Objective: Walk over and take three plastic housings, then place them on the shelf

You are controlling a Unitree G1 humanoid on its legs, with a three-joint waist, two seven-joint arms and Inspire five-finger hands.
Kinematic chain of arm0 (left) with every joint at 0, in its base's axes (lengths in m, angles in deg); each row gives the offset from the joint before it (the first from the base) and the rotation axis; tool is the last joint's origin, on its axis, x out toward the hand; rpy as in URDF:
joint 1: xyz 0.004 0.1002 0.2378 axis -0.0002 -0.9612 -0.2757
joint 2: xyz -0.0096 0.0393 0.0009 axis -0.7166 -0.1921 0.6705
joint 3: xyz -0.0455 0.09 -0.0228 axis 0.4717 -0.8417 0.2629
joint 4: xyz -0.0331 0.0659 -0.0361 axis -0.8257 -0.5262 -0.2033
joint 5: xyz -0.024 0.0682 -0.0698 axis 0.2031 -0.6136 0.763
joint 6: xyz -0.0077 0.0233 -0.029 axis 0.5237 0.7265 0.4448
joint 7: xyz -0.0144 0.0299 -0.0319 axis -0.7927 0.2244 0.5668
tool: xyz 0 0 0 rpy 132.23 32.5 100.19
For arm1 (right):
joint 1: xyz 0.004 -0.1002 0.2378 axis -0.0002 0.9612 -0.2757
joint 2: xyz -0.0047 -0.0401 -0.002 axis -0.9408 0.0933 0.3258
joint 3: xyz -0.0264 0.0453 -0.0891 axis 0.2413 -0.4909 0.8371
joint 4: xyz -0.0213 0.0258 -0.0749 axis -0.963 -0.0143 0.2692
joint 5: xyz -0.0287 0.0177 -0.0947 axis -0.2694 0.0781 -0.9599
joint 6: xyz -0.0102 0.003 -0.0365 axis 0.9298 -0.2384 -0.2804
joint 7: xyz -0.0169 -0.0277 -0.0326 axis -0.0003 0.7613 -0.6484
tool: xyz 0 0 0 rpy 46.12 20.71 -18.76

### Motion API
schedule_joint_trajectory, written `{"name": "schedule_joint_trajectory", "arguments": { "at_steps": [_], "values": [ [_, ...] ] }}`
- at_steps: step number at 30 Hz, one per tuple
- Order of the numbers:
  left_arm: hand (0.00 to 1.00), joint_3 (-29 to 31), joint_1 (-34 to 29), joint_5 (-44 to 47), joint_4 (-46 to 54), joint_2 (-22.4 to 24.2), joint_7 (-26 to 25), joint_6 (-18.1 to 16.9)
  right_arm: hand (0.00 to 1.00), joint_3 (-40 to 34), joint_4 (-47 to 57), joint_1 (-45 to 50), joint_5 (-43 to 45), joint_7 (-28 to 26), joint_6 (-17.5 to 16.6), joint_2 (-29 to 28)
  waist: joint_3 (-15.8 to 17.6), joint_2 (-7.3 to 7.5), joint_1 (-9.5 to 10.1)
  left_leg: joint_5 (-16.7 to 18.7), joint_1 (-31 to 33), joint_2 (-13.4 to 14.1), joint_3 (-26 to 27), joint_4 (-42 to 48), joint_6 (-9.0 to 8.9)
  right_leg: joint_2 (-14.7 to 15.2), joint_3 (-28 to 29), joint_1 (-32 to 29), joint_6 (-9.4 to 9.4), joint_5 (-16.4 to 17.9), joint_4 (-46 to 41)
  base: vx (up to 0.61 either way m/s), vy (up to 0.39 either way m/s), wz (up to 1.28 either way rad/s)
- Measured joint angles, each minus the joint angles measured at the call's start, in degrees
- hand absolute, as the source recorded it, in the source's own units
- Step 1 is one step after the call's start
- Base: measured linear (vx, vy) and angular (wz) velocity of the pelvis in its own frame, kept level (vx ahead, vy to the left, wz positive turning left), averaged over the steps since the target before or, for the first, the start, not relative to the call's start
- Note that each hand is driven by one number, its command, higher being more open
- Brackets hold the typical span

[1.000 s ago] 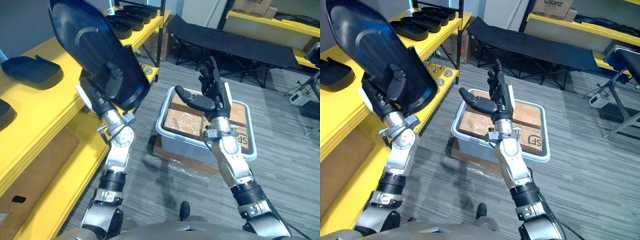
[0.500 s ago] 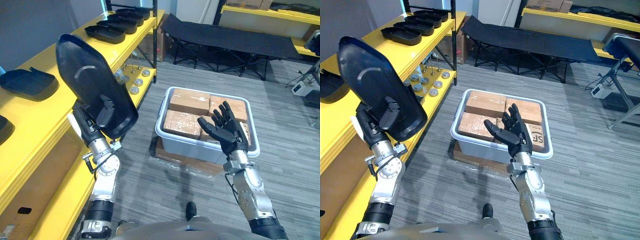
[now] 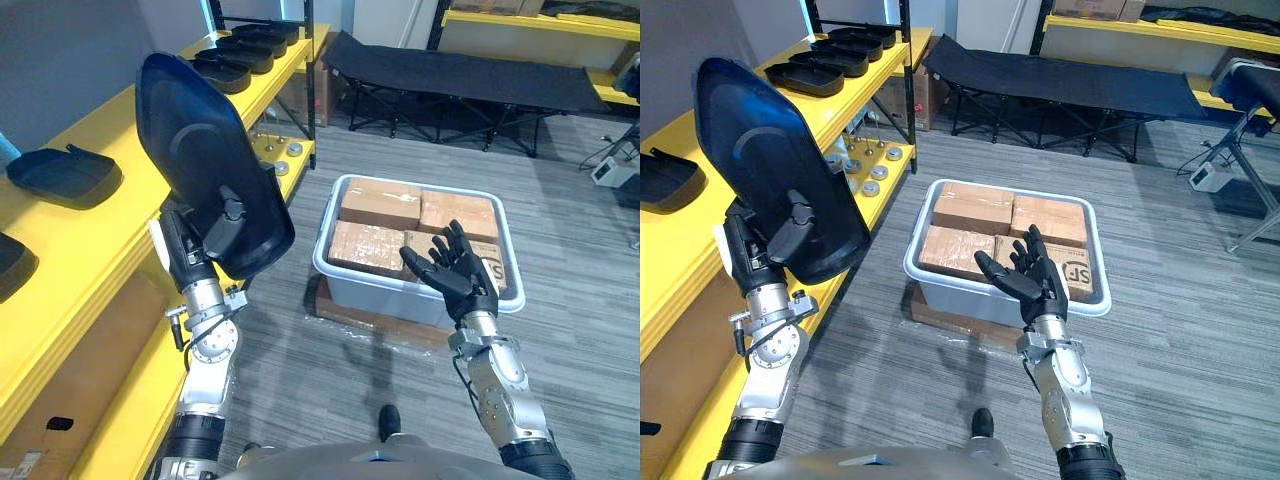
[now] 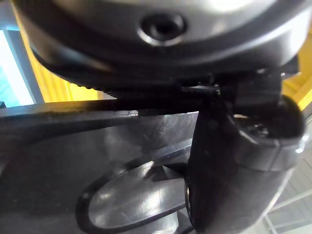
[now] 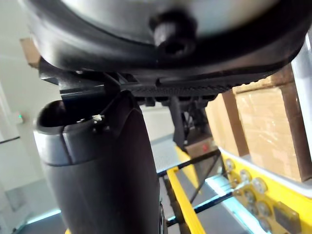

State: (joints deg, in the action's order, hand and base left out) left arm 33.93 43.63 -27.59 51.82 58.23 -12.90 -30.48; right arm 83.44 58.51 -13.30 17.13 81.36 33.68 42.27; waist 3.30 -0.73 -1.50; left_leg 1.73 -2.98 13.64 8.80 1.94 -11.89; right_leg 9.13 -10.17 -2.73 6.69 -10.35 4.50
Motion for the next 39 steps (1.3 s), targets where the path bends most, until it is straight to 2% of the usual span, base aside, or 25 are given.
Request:
{"name": "schedule_joint_trajectory", "arguments": {
  "at_steps": [7, 10, 14, 15, 19, 23, 26, 27, 28, 29, 30, 32, 33, 35, 36, 37, 39],
  "values": [
    [0.0, 0.01, -0.97, -0.12, 1.09, 0.02, 0.64, 0.47, 1.0, 0.29, -0.01, -0.91, -2.16, -1.45, 0.0, 0.0, -0.1, -0.2, 0.96, -0.03, 0.79, -0.01, -1.31, 0.19, 0.09, 0.11, -1.35, 0.37, -0.02, 0.08, 0.01, -0.01, 0.005, 0.09],
    [0.0, 0.25, -4.49, -0.03, 5.45, 0.0, 2.99, 2.35, 1.0, 1.97, -1.35, -3.39, -2.27, -1.6, -0.02, 0.05, -0.16, -0.38, 1.67, -0.08, 2.52, -0.09, -4.38, 1.0, 0.21, 0.39, -4.34, 1.31, -0.13, 0.63, 0.03, -0.02, 0.0, 0.47],
    [0.0, 3.01, -9.79, 3.62, 8.32, 0.04, 7.37, 4.62, 1.0, 5.47, -4.54, -8.69, -6.56, -1.78, -0.1, 0.2, -0.47, -1.09, 6.31, -1.22, 4.91, -0.55, -9.57, 0.77, 0.39, 0.79, -9.3, 2.52, 0.02, 1.25, 0.03, -0.01, -0.003, 0.57],
    [0.0, 3.29, -10.19, 4.29, 8.34, 0.04, 7.68, 4.63, 1.0, 5.71, -4.63, -8.92, -6.81, -1.78, -0.1, 0.2, -0.48, -1.12, 6.57, -1.26, 5.02, -0.57, -9.8, 0.78, 0.36, 0.82, -9.58, 2.68, 0.03, 1.29, 0.03, 0.0, 0.005, 0.55],
    [0.0, 9.06, -15.0, 16.09, 8.98, 0.26, 13.85, 5.0, 1.0, 8.43, -6.36, -12.42, -8.92, -1.47, -0.13, 0.15, -0.52, -1.03, 10.25, -1.96, 6.66, -1.49, -13.83, 0.71, 0.55, 1.54, -13.59, 4.19, 0.43, 1.83, 0.02, 0.0, 0.016, 0.47],
    [0.0, 12.4, -18.69, 21.11, 10.27, 1.51, 16.54, 5.0, 1.0, 9.66, -7.36, -14.03, -9.01, -0.88, -0.11, -0.01, -0.48, -0.91, 12.38, -2.1, 6.63, -2.32, -15.62, 0.69, 0.59, 2.08, -15.14, 5.67, 0.87, 2.47, 0.0, 0.0, 0.028, 0.29],
    [0.0, 12.8, -21.97, 22.35, 13.12, 2.41, 17.85, 5.01, 1.0, 10.3, -7.36, -14.25, -8.92, -1.61, -0.07, -0.03, -0.39, -0.87, 12.57, -1.81, 7.64, -2.55, -16.35, 1.41, 1.18, 2.19, -16.47, 6.31, 0.78, 3.47, -0.05, -0.01, 0.019, 0.25],
    [0.0, 12.1, -22.06, 22.33, 13.48, 2.39, 19.12, 5.12, 1.0, 10.22, -7.37, -14.1, -8.91, -1.71, 0.02, 0.12, -0.12, -0.96, 12.04, -1.85, 9.38, -2.75, -16.36, 2.99, 1.98, 2.35, -18.56, 7.11, 0.9, 3.91, -0.07, -0.02, 0.011, 0.63],
    [0.0, 11.62, -21.75, 22.3, 13.48, 2.33, 20.2, 5.37, 1.0, 10.01, -7.37, -13.84, -8.91, -1.59, 0.07, 0.19, -0.01, -0.84, 11.41, -2.02, 10.37, -3.09, -16.21, 3.86, 3.03, 2.65, -20.11, 7.73, 1.02, 4.15, -0.07, -0.03, 0.027, 1.18],
    [0.0, 10.16, -20.89, 22.23, 13.48, 2.04, 22.31, 5.65, 1.0, 9.33, -7.38, -13.36, -8.96, -1.1, 0.21, 0.25, 0.29, -0.48, 10.36, -3.05, 12.15, -3.02, -13.38, 5.16, 5.45, 3.28, -23.3, 8.98, 1.09, 4.49, -0.41, -0.02, 0.034, 1.41],
    [0.0, 8.39, -19.66, 22.15, 13.45, 1.95, 24.27, 5.77, 1.0, 8.43, -7.38, -13.0, -8.99, -0.31, 0.21, 0.69, 0.86, -0.36, 10.38, -4.52, 13.04, -3.14, -10.6, 5.69, 5.86, 4.13, -25.8, 9.98, 1.66, 5.29, -1.72, 0.0, 0.074, 1.36],
    [0.0, 6.37, -18.38, 21.87, 13.45, 1.68, 26.22, 5.76, 1.0, 7.88, -7.38, -13.07, -9.71, 0.78, 0.17, 0.97, 1.74, -0.24, 11.25, -6.74, 12.51, -4.23, -11.05, 3.27, 4.71, 5.59, -27.49, 10.21, 2.52, 6.85, -4.18, 0.03, 0.109, 0.89],
    [0.0, 5.47, -17.95, 21.83, 13.42, 1.23, 26.49, 5.76, 1.0, 7.89, -7.38, -13.04, -11.04, 0.79, 0.09, 0.9, 1.91, -0.16, 11.5, -7.73, 12.45, -5.24, -12.2, 1.25, 5.12, 6.42, -27.55, 9.97, 3.19, 8.22, -5.62, 0.01, 0.084, 0.71],
    [0.0, 5.18, -17.27, 22.08, 13.27, 0.05, 27.72, 5.76, 1.0, 7.9, -7.37, -12.75, -11.06, 0.76, -0.29, 0.71, 2.44, -0.25, 11.0, -8.91, 12.36, -6.29, -13.57, -0.2, 5.6, 6.9, -25.8, 9.55, 3.35, 11.0, -8.27, -0.01, 0.037, 0.84],
    [0.0, 4.96, -16.5, 22.22, 13.12, -1.64, 29.07, 5.76, 1.0, 7.89, -7.28, -11.44, -11.08, 0.85, -1.36, 0.53, 2.98, -0.04, 10.36, -9.58, 12.11, -7.64, -15.53, -0.96, 6.06, 6.84, -19.6, 8.18, 2.81, 15.68, -12.85, -0.02, 0.002, 1.07],
    [0.0, 4.61, -15.83, 22.29, 12.78, -2.68, 29.55, 5.68, 1.0, 7.84, -7.11, -10.44, -11.1, 0.94, -1.73, 0.43, 3.26, 0.32, 10.07, -10.0, 11.71, -8.62, -16.77, -1.46, 6.37, 6.76, -15.96, 7.58, 2.33, 18.27, -15.52, -0.02, -0.053, 0.98],
    [0.0, 3.88, -14.21, 22.35, 11.36, -3.88, 30.24, 5.52, 1.0, 7.81, -7.11, -9.23, -11.11, 1.37, -2.31, -0.1, 3.44, 0.73, 9.38, -11.39, 11.19, -10.08, -18.6, -2.43, 5.73, 7.12, -13.56, 7.66, 1.46, 20.75, -18.19, 0.01, -0.085, 0.7]
  ]
}}
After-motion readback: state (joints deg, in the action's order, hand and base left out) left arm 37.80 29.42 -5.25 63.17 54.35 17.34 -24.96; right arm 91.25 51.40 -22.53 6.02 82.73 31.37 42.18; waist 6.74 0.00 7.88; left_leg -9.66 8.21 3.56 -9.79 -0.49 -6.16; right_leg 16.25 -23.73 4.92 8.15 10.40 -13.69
